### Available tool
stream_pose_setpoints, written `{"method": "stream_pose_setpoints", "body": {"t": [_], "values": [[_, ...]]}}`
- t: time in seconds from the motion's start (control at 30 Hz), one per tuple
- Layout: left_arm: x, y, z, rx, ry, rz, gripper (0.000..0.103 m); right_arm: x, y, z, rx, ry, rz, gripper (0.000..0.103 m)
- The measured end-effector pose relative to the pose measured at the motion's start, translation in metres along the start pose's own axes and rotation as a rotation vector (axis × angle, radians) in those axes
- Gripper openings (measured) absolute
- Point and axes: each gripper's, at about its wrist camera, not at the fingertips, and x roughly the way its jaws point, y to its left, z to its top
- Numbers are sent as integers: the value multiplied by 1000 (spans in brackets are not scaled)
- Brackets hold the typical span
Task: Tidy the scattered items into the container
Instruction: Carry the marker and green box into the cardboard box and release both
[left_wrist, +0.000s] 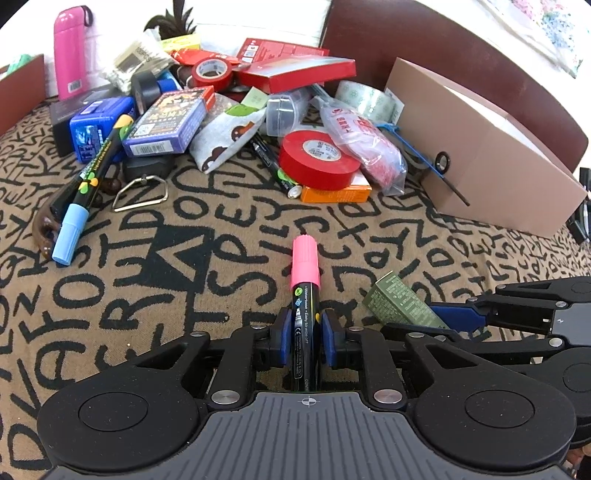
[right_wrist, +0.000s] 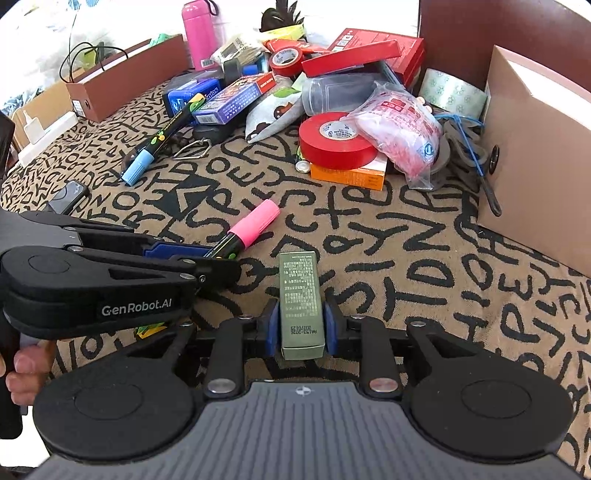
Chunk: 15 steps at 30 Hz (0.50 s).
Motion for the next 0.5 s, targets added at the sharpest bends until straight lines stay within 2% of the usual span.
{"method": "stream_pose_setpoints", "body": {"t": [0.07, 0.13, 0.4, 0.5], "values": [[0, -4, -1, 25, -2, 23, 20, 1, -1, 0, -1, -6, 4, 27], [-1, -10, -3, 49, -6, 46, 13, 1, -2, -1, 3, -12, 8, 26], [-13, -21, -12, 57, 0, 59, 12, -9, -11, -11, 75, -25, 58, 25], [-19, -30, -11, 57, 4, 25, 12, -17, -15, -17, 102, -30, 85, 25]]}}
